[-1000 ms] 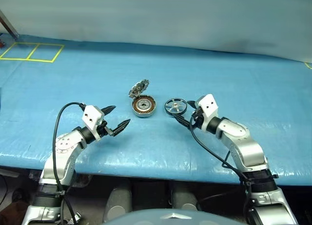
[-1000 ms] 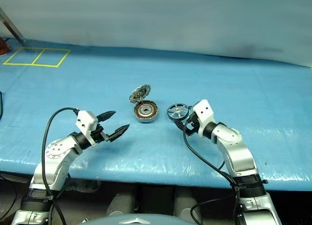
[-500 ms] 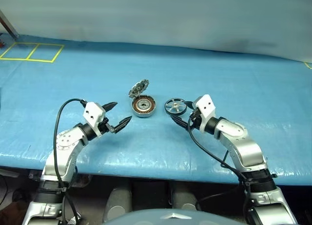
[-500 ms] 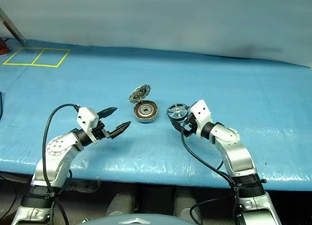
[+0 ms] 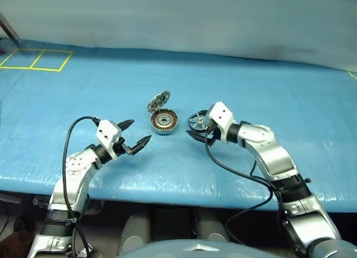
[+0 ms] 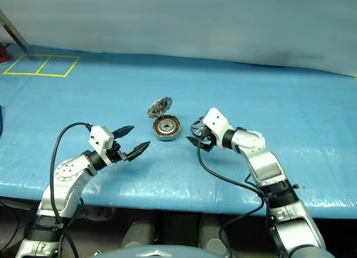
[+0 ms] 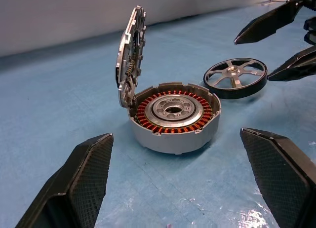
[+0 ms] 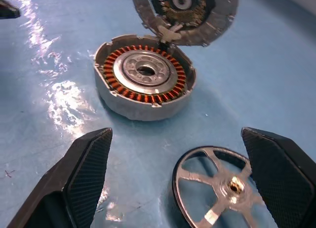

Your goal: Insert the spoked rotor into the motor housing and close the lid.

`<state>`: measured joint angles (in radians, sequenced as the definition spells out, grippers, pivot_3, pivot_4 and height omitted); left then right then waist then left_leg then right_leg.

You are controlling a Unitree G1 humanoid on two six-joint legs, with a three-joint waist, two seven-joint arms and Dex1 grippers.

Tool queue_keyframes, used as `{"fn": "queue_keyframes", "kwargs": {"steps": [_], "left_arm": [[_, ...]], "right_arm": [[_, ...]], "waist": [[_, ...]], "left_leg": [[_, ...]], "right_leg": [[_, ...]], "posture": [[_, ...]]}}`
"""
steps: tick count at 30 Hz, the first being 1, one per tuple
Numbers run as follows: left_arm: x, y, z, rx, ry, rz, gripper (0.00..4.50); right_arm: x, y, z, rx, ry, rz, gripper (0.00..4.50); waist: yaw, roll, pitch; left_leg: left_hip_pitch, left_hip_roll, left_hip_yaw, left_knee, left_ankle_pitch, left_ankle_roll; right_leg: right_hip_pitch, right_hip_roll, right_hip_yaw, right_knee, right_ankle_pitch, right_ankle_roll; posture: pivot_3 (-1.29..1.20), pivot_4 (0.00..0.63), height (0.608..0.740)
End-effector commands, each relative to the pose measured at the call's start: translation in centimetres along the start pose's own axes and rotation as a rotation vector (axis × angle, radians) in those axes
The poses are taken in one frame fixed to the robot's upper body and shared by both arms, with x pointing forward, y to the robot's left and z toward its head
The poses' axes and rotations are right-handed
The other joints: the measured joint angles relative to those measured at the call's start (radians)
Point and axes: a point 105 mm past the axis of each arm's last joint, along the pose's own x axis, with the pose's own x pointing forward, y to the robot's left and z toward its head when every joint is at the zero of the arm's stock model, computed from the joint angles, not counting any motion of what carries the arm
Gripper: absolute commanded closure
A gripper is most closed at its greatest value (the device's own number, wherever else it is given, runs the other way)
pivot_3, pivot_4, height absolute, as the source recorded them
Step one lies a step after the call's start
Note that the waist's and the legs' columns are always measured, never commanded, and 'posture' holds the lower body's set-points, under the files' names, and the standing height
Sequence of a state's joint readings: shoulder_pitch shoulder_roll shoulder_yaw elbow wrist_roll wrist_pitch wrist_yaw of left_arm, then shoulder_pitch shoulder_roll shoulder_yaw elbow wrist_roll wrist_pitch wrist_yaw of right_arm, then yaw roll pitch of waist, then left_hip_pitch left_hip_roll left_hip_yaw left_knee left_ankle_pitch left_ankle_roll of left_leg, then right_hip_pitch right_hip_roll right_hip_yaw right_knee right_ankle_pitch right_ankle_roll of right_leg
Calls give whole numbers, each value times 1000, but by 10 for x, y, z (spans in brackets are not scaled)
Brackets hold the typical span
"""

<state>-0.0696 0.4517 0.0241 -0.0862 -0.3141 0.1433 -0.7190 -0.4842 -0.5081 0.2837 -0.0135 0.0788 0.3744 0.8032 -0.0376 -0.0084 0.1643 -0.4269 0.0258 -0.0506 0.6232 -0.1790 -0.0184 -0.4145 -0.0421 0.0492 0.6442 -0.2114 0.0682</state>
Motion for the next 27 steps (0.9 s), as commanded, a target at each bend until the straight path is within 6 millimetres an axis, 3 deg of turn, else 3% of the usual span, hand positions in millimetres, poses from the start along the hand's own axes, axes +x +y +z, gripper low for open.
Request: {"fn": "queue_keyframes", "kwargs": {"steps": [1, 6, 11, 17, 25, 27], "left_arm": [[0, -2, 10, 28, -40, 4, 0], [-2, -5, 6, 13, -39, 20, 0], [-9, -9, 1, -1, -35, 49, 0], [-15, -11, -2, -12, -32, 73, 0], [-17, -13, -3, -15, -31, 90, 0], [-18, -13, -3, -15, -32, 95, 0]], "right_arm": [[16, 4, 18, -213, 44, 129, 45], [37, 10, 33, -393, 106, 298, 45], [61, 10, 32, -485, 181, 389, 45], [77, 13, 30, -500, 200, 443, 45], [89, 16, 14, -472, 269, 490, 45], [88, 17, 11, -466, 277, 509, 426]], "waist": [[-2, 0, 0], [0, 0, 0], [-1, 0, 0], [0, 0, 0], [-3, 0, 0], [-3, 0, 0]], "left_leg": [[0, 0, 0, 0, 0, 0], [0, 0, 0, -1, 0, 0], [0, 0, 0, -1, 0, 0], [0, 0, -1, -2, 0, 0], [1, 0, 0, -2, 0, 0], [2, 0, -1, -2, 0, 0]], "right_leg": [[0, 0, 0, 0, 0, 0], [0, 0, 0, 0, 0, 0], [0, 0, 0, 0, 0, 0], [0, 0, -1, 0, 0, -1], [0, 0, -1, 0, 1, -1], [0, 0, -1, 1, 1, -1]], "posture": [[0, 150, 740], [0, 150, 740], [0, 150, 740], [0, 150, 740], [0, 150, 740], [0, 150, 740]]}}
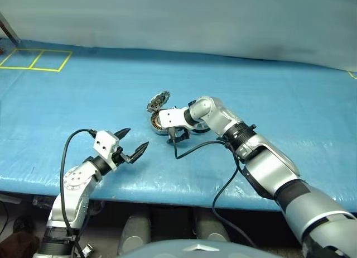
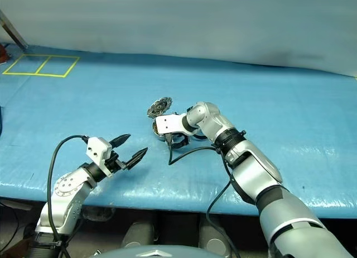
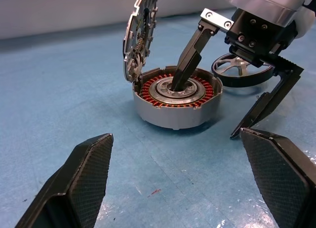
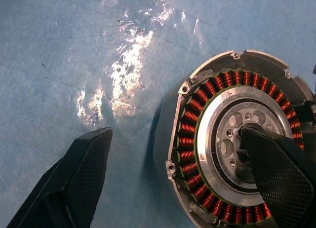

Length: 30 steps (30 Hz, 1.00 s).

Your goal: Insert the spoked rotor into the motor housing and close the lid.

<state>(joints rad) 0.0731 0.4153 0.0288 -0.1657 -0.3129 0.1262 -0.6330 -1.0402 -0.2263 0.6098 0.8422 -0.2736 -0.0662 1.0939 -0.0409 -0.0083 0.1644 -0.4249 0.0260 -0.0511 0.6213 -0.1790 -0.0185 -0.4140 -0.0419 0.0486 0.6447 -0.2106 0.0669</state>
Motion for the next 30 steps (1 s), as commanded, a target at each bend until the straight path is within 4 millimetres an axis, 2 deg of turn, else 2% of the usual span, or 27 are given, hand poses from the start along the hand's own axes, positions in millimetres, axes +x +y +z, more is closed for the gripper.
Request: {"fn": "queue_keyframes", "kwargs": {"steps": [1, 6, 10, 14, 16, 23, 27, 30], "left_arm": [[-1, 0, 14, 39, -49, 8, 0], [-3, 1, 13, 40, -45, 15, 0], [-4, 2, 12, 42, -37, 13, 0], [-3, 3, 13, 47, -34, 7, 0], [-2, 2, 13, 51, -31, 0, 0], [-4, 3, 13, 57, -25, -4, 0], [-10, 5, 11, 56, -16, 18, 0], [-17, 8, 10, 57, -8, 45, 0]], "right_arm": [[-1, 4, -3, -8, 6, 45, 681], [0, 12, 9, -29, -63, 48, 2227], [3, 40, 30, 31, -204, 122, 2227], [12, 70, 42, 103, -252, 144, 2227], [16, 78, 44, 146, -247, 125, 2227], [39, 62, 38, 529, -183, -88, 2227], [48, 62, 41, 632, -162, -107, 2227], [53, 68, 46, 619, -147, -85, 2227]], "waist": [[0, 0, 0], [0, 0, 0], [-1, -1, -1], [-9, -1, -1], [-11, -1, -2], [-31, -7, -8], [-32, -7, -11], [-34, -8, -12]], "left_leg": [[0, 0, 0, 0, 0, 0], [1, 0, 0, 0, 0, 0], [2, 0, 0, -2, 0, 0], [8, 2, 1, -5, 0, -1], [10, 2, 1, -7, -1, -1], [15, 5, 2, -6, -1, -2], [17, 11, 2, -5, -2, -4], [20, 12, 2, -6, -5, -9]], "right_leg": [[0, 0, 0, 0, 0, 0], [1, 0, 0, 0, 0, 0], [1, 0, 0, 0, -1, -1], [4, 1, 0, 1, -3, -4], [4, 1, 0, 1, -4, -5], [5, 4, 1, 6, -4, -8], [2, 8, 1, 6, -2, -11], [2, 8, 0, 6, -3, -12]], "posture": [[0, 150, 740], [0, 150, 740], [0, 150, 740], [0, 150, 740], [0, 150, 740], [0, 150, 740], [0, 150, 740], [0, 150, 740]]}}
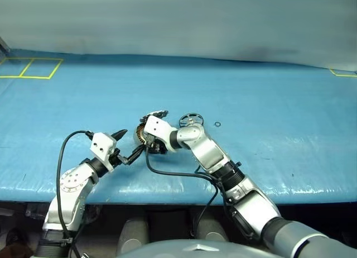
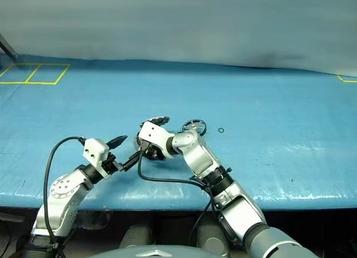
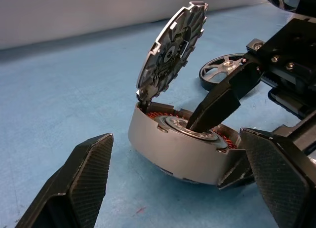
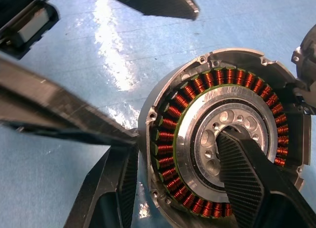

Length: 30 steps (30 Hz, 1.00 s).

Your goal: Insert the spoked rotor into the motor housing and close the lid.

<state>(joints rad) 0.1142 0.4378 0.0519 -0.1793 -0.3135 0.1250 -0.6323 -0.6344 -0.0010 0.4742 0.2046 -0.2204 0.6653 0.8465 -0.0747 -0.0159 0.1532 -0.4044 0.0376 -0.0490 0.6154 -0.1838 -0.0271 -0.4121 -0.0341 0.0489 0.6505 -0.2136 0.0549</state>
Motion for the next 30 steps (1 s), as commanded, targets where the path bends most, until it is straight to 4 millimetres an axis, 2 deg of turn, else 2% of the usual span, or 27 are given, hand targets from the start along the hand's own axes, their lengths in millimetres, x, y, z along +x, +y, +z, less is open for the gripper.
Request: {"fn": "queue_keyframes", "kwargs": {"steps": [1, 5, 10, 14, 17, 20, 22, 27, 30], "left_arm": [[-9, 6, 14, 49, -35, 33, 0], [-20, 11, 13, 51, -26, 74, 0], [-29, 12, 11, 49, -13, 100, 0], [-28, 10, 10, 45, -11, 100, 0], [-25, 9, 9, 42, -9, 89, 0], [-21, 8, 9, 40, -9, 75, 0], [-20, 7, 9, 39, -8, 69, 0], [-18, 6, 8, 36, -5, 55, 0], [-18, 7, 7, 36, 1, 47, 0]], "right_arm": [[10, 16, -28, 54, 110, 55, 2227], [12, 25, -35, 50, 144, 66, 2227], [14, 30, -34, 146, 139, 60, 2227], [11, 25, -29, 151, 117, 27, 1076], [2, 23, -10, 142, 42, 28, 91], [-14, 20, 12, 154, -51, 25, 91], [-22, 18, 21, 164, -86, 19, 91], [-47, 7, 25, 114, -143, -7, 91], [-59, 12, 25, -74, -171, 45, 91]], "waist": [[-1, 1, -1], [-2, 1, -4], [-3, -2, -11], [-1, -2, -11], [9, 0, -10], [16, -1, -9], [17, -2, -8], [15, 0, -6], [14, 0, -4]], "left_leg": [[0, 0, 0, 0, 0, 0], [0, 0, 1, 0, 0, -1], [0, 1, 2, -2, -3, -4], [0, 5, 3, -3, -4, -5], [-2, 7, 2, -3, -4, -6], [-8, 7, 2, -2, -4, -6], [-12, 6, 2, -2, -4, -6], [-18, 8, 3, -2, -4, -5], [-19, 9, 2, -3, -4, -5]], "right_leg": [[0, 0, 0, 0, 0, 0], [-1, -3, 0, -2, 0, 0], [-1, -2, -1, -3, -1, -2], [-1, 1, -2, -5, -2, -4], [-3, 3, -2, -6, -3, -4], [-8, 3, -3, -6, -3, -5], [-12, 4, -2, -6, -3, -4], [-14, 7, -2, -5, -3, -4], [-15, 8, -2, -5, -3, -5]], "posture": [[0, 150, 740], [0, 150, 740], [0, 150, 740], [0, 150, 740], [0, 150, 740], [0, 150, 740], [0, 150, 740], [0, 150, 740], [0, 150, 740]]}}
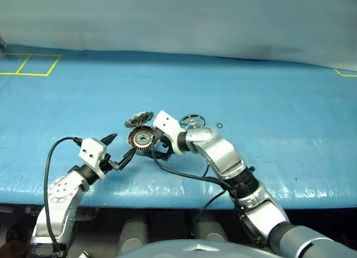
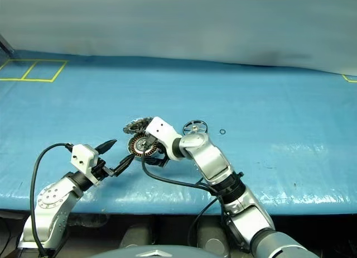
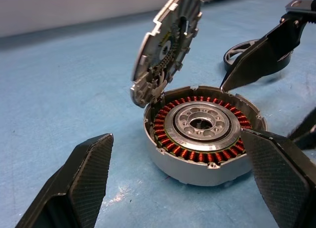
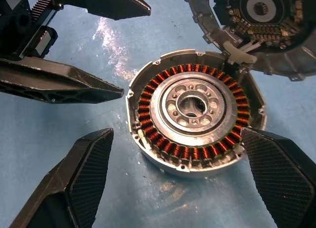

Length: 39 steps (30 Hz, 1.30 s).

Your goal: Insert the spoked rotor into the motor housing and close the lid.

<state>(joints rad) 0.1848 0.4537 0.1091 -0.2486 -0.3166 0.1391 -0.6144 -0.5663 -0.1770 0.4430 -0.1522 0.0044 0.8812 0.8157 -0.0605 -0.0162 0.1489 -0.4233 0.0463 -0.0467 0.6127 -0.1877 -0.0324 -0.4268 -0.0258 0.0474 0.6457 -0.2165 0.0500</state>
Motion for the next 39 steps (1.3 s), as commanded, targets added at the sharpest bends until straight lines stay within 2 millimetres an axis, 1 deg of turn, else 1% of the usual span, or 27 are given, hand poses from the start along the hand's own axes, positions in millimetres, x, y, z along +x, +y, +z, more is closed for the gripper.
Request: {"fn": "queue_keyframes", "kwargs": {"steps": [1, 2, 4, 5, 7, 11, 16, 18, 22, 26, 30, 37, 39], "left_arm": [[0, 0, 5, 17, -11, -13, 0], [0, 1, 5, 18, -8, -15, 0], [-1, 2, 4, 20, -3, -18, 0], [-1, 2, 4, 21, 0, -19, 0], [-2, 4, 3, 23, 4, -20, 0], [-3, 4, 2, 26, 10, -19, 0], [-10, 1, -1, 16, 17, -3, 0], [-13, 1, -3, 10, 21, 10, 0], [-18, -1, -5, 2, 24, 25, 0], [-20, -3, -6, -2, 27, 34, 0], [-21, -4, -6, -3, 29, 39, 0], [-17, -3, -6, -1, 29, 30, 0], [-15, -3, -6, 0, 28, 28, 0]], "right_arm": [[-11, 13, 16, -202, -84, 87, 91], [-15, 19, 16, -350, -99, 127, 91], [-23, 34, 9, -556, -73, 252, 91], [-25, 37, 8, -616, -61, 287, 91], [-23, 38, 10, -680, -49, 320, 91], [-7, 37, 16, -829, -17, 350, 91], [20, 23, 21, -890, 23, 335, 91], [27, 19, 24, -889, 24, 328, 91], [38, 3, 19, -893, 78, 295, 91], [42, -4, 11, -919, 127, 295, 91], [43, -5, 1, -901, 159, 323, 91], [39, -2, -7, -875, 178, 350, 91], [38, -1, -12, -857, 199, 361, 483]], "waist": [[-1, 0, 1], [-3, 0, 2], [-2, 0, 4], [-2, 0, 4], [-5, 0, 5], [-7, 0, 5], [-2, -1, 5], [0, 0, 5], [1, 0, 5], [2, 0, 5], [2, 0, 5], [1, 0, 5], [2, 0, 5]], "left_leg": [[0, 0, 0, 0, 0, 0], [0, 0, 0, 0, 0, 0], [0, 0, 1, 0, 0, 0], [0, 0, 1, 0, 0, 0], [0, 0, 1, 1, 0, 0], [1, 1, 1, 2, 0, 0], [2, 1, 2, 2, 0, 0], [1, 1, 3, 2, 0, 0], [1, 1, 2, 1, 0, 0], [1, 1, 3, 1, 0, 0], [2, 1, 3, 1, 0, 0], [4, 1, 3, 2, 0, 0], [4, 1, 3, 2, 0, 0]], "right_leg": [[0, 0, 0, 0, 0, 0], [0, 0, 1, -1, 0, 0], [0, 0, 1, -1, 0, 0], [0, 0, 1, -1, 0, 0], [0, 0, 1, -1, 0, 0], [0, 1, 2, 1, 0, 1], [1, 1, 2, 1, 0, 0], [1, 1, 3, 0, 1, 0], [0, 1, 2, 1, 1, 0], [1, 1, 2, 1, 1, 0], [0, 1, 3, 1, 1, 0], [2, 1, 3, 3, 0, 0], [2, 1, 3, 3, 0, 0]], "posture": [[0, 150, 740], [0, 150, 740], [0, 150, 740], [0, 150, 740], [0, 150, 740], [0, 150, 740], [0, 150, 740], [0, 150, 740], [0, 150, 740], [0, 150, 740], [0, 150, 740], [0, 150, 740], [0, 150, 740]]}}
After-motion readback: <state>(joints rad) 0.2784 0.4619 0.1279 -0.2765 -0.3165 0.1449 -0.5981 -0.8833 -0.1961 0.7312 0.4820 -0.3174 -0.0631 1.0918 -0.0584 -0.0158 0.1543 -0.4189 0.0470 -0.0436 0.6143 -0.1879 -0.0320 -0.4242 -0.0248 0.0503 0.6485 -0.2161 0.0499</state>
